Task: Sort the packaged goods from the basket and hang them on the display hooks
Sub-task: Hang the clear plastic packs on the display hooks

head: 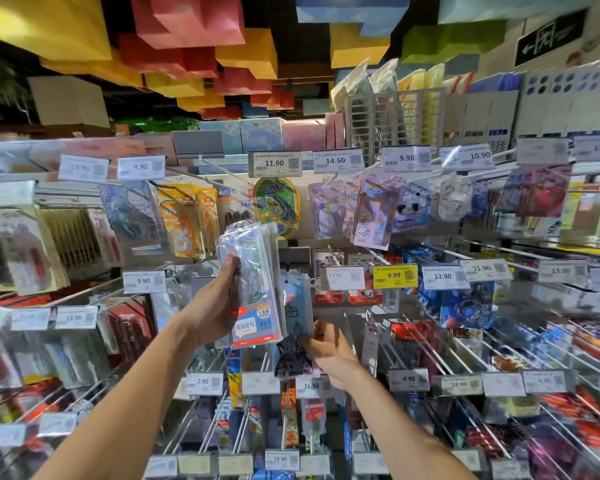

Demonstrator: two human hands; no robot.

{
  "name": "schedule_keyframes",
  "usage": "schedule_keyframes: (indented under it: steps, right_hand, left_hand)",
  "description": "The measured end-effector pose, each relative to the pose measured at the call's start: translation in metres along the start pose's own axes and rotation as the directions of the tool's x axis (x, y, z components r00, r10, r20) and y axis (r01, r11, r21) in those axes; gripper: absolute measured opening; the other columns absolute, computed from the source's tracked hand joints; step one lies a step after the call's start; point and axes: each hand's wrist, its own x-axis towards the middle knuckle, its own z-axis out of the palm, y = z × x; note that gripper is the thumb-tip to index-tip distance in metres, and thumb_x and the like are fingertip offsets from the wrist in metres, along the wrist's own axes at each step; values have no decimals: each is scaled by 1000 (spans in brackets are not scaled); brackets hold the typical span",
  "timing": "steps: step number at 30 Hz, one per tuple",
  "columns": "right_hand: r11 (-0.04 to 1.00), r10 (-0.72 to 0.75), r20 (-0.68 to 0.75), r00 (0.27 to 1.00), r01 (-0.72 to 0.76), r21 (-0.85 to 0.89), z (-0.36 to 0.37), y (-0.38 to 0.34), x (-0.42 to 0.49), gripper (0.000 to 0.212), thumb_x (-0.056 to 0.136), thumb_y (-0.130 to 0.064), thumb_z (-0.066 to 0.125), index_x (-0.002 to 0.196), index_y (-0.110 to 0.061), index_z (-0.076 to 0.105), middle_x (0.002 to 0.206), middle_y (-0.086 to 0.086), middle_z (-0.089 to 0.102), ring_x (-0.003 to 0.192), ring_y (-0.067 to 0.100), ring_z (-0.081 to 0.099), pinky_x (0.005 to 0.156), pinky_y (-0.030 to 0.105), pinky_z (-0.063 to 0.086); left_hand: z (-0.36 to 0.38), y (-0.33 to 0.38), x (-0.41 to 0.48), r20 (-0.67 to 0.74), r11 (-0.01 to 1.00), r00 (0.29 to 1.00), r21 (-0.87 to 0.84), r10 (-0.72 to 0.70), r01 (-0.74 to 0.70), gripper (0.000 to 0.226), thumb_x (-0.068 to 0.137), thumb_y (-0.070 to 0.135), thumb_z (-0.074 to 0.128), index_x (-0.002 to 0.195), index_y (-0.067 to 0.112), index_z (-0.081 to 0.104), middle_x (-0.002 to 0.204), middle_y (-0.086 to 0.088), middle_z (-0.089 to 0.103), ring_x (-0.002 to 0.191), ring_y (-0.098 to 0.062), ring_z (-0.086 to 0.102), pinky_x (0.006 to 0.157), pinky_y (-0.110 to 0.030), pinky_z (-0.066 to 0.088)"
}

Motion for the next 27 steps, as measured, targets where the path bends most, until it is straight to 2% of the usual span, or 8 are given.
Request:
schedule_keyframes:
  steps: [3,6,11,16,18,21,24,27]
  right_hand:
    - [983,-2,-65,998,-10,-184,3,-21,8,11,98,-21,68,100,-13,61,94,2,69,93,19,67,68,17,55]
    - [901,-15,-128,992,-42,-431,3,-23,32,39,98,-45,63,113,-9,64,105,9,70,88,19,66,67,27,53]
    - [915,-24,-230,973,-72,-397,5,1,55,30,97,-26,67,117,-4,64,107,14,71,91,22,73,73,35,64]
    - [861,-279,-293,915,103,-498,10,-6,18,30,101,-38,61,88,-11,65,75,-2,65,69,17,65,59,28,51]
    - [807,-508,-279,815,337,-485,20,-23,-7,34,102,-35,59,73,-18,58,62,-8,58,55,3,53,51,24,39]
    - [712,-697,-289,657,582,-393,39,-52,-31,33,103,-19,58,70,-17,53,56,-5,50,52,7,46,48,18,30]
    - [659,-725,-152,672,610,-440,53,-77,-39,19,97,-32,66,83,-21,59,62,-7,56,57,8,54,53,20,38]
    - [678,-675,-137,725,537,-502,59,-84,-40,28,86,-49,72,83,-25,58,65,-8,60,60,8,56,55,30,46]
  left_hand:
    - [0,0,1,22,1000,1000,-14,7,-7,65,95,65,43,139,18,52,101,-1,78,93,-19,77,78,-37,63]
    - [-3,-4,6,16,1000,1000,1,-7,7,67,91,67,44,137,19,54,108,-5,75,106,-25,72,82,-40,63]
    - [-11,-5,7,15,1000,1000,-10,-3,3,58,89,68,51,117,19,64,93,-8,69,93,-26,69,80,-38,61]
    - [17,1,-13,-1,998,1000,52,26,-26,43,102,56,36,86,20,54,48,7,54,38,-5,51,38,-18,42]
    - [25,1,-20,7,997,999,70,35,-36,47,105,54,30,95,16,56,58,-3,68,49,-14,67,46,-23,54]
    - [7,-7,-5,-6,995,999,87,40,-39,69,97,66,40,129,8,58,120,-22,71,107,-37,71,89,-47,59]
    - [12,-4,-13,-33,990,998,132,57,-52,78,89,74,50,129,7,57,125,-18,59,106,-35,56,94,-46,45]
    - [16,-4,-16,-50,981,993,165,110,-101,71,93,66,44,124,5,62,122,-25,69,106,-35,68,98,-49,53]
